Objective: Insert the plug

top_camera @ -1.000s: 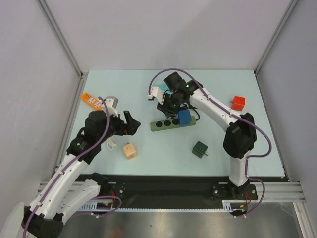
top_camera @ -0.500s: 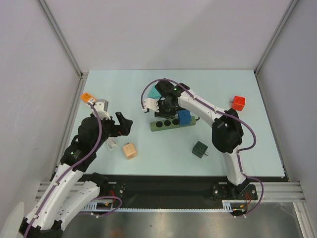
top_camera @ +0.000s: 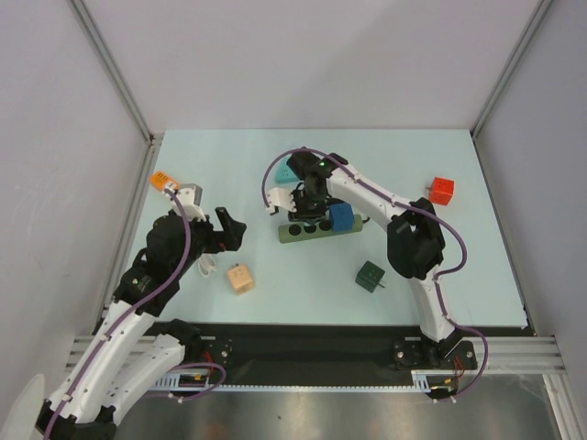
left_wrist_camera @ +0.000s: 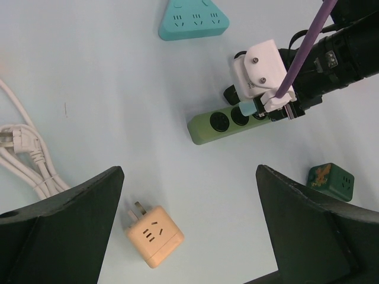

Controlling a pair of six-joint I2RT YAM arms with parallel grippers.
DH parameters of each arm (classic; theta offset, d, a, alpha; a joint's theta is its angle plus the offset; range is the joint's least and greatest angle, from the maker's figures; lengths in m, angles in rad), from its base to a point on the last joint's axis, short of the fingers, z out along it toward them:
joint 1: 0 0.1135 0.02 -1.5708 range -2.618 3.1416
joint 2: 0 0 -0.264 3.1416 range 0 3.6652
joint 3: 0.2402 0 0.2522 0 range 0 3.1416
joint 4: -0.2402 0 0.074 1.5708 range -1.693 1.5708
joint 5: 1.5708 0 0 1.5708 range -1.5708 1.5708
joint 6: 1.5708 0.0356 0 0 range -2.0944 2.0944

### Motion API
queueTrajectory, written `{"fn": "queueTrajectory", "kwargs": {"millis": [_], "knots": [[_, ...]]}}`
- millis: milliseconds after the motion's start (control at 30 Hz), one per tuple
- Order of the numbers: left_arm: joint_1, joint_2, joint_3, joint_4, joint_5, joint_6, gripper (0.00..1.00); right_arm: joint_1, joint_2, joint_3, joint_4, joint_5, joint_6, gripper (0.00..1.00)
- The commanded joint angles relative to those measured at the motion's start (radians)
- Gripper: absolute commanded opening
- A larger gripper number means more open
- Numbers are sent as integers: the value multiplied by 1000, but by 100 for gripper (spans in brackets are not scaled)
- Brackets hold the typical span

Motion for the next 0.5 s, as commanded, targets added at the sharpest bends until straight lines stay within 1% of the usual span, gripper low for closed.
{"fn": "queueTrajectory", "kwargs": {"millis": [0,400,467], "knots": [[9,-3,-2,13,-14,20,100,-1,4,30,-28,-40,-41,0],[9,-2,-4,13,-21,21,100,-6,25,-1,-11,-5,-73,0],[9,-3,-2,13,-21,20,100,-9,28,-4,-8,-22,-74,0]]}}
